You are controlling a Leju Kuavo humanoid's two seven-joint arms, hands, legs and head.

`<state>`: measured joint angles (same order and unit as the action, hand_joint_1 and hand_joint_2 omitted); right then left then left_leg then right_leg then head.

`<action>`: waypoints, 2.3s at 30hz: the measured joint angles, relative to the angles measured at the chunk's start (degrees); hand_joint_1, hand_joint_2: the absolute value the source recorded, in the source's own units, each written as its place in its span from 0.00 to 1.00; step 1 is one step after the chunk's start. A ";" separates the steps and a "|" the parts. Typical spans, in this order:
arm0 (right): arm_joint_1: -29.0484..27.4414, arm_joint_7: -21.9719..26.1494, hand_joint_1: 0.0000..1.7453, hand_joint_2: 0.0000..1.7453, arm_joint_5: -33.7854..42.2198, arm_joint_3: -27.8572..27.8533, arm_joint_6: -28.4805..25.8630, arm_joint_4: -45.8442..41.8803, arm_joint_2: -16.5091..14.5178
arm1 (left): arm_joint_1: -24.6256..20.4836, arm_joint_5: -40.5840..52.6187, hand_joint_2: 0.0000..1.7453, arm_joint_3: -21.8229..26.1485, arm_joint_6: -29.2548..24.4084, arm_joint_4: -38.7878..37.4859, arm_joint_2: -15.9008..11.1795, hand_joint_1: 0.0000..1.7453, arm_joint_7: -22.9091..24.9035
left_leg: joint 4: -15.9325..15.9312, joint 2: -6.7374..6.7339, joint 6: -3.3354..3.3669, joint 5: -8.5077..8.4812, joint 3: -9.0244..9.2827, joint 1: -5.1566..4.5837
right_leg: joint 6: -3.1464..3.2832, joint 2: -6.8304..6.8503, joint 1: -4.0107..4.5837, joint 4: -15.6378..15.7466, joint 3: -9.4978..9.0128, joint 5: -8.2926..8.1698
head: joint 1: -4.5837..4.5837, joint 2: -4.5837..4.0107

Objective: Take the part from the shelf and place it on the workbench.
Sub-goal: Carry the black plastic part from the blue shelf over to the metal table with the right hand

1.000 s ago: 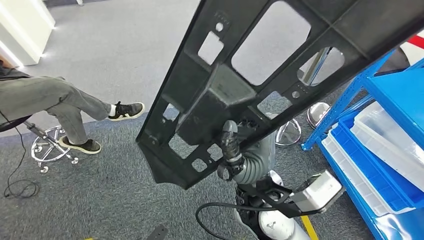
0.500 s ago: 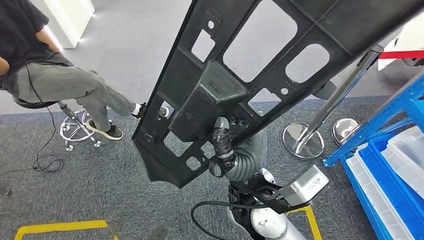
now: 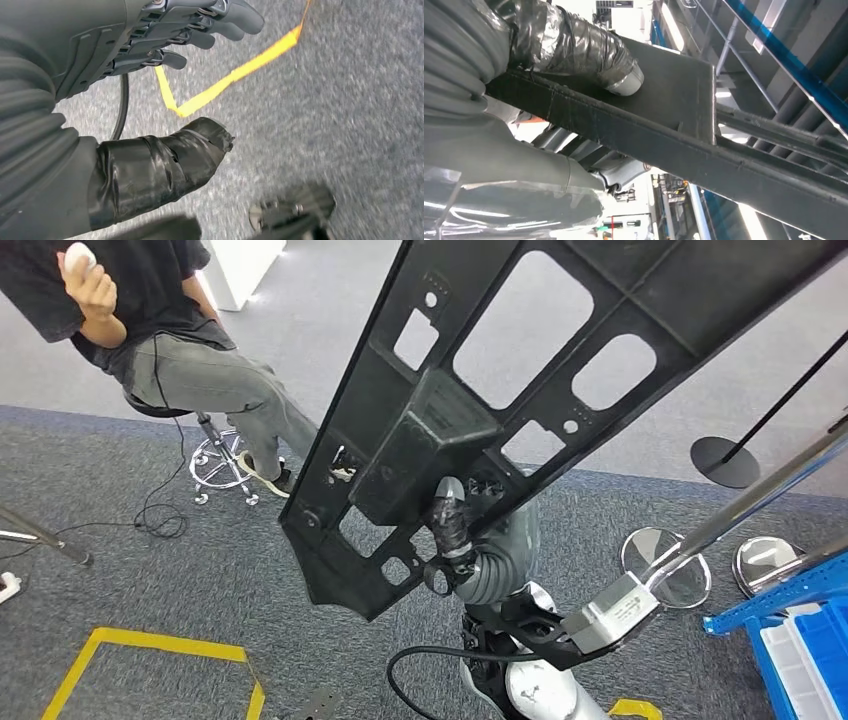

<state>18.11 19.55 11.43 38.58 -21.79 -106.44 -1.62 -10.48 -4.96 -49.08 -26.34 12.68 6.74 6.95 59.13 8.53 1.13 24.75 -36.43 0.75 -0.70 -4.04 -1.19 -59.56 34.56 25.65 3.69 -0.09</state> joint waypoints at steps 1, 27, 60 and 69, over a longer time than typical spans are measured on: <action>0.05 -0.08 1.00 1.00 0.00 0.02 0.00 0.01 -0.02 | 0.14 -0.01 1.00 -0.01 0.15 0.00 -0.05 0.00 -0.01 | 0.13 -0.29 -0.36 0.06 -0.10 -0.01 | 0.25 0.64 -0.09 0.37 -0.29 -0.09 | 0.00 -0.01; 0.10 -0.68 1.00 1.00 0.09 0.09 0.01 0.33 0.05 | -0.58 0.13 1.00 -0.03 0.56 0.00 -0.38 0.00 0.01 | -0.46 -2.22 1.58 -0.56 0.44 -0.39 | -0.53 1.11 0.14 -2.54 0.78 0.71 | -0.42 -0.01; 0.79 0.93 1.00 1.00 4.00 0.09 1.31 0.82 -0.36 | -0.88 1.21 1.00 -1.47 1.50 0.00 -0.35 0.00 2.67 | -0.23 -0.44 0.72 -0.50 -0.59 0.02 | 0.49 -1.24 0.68 0.62 -1.28 0.99 | -0.72 -0.01; 0.94 0.98 1.00 1.00 4.05 0.09 1.54 1.16 -0.72 | -0.80 1.21 1.00 -1.74 1.80 0.00 -0.45 0.00 3.16 | 14.21 -8.01 -1.56 4.61 -8.65 0.20 | 1.72 6.31 0.40 2.12 -3.34 1.37 | 0.01 -0.02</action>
<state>19.06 20.53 15.49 38.67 -20.24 -105.27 -2.34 -11.28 -3.75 -50.82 -24.54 12.68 6.28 10.11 73.35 0.51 -0.43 29.35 -45.08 0.95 1.03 2.27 -0.79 -57.44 31.22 27.02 3.69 -0.11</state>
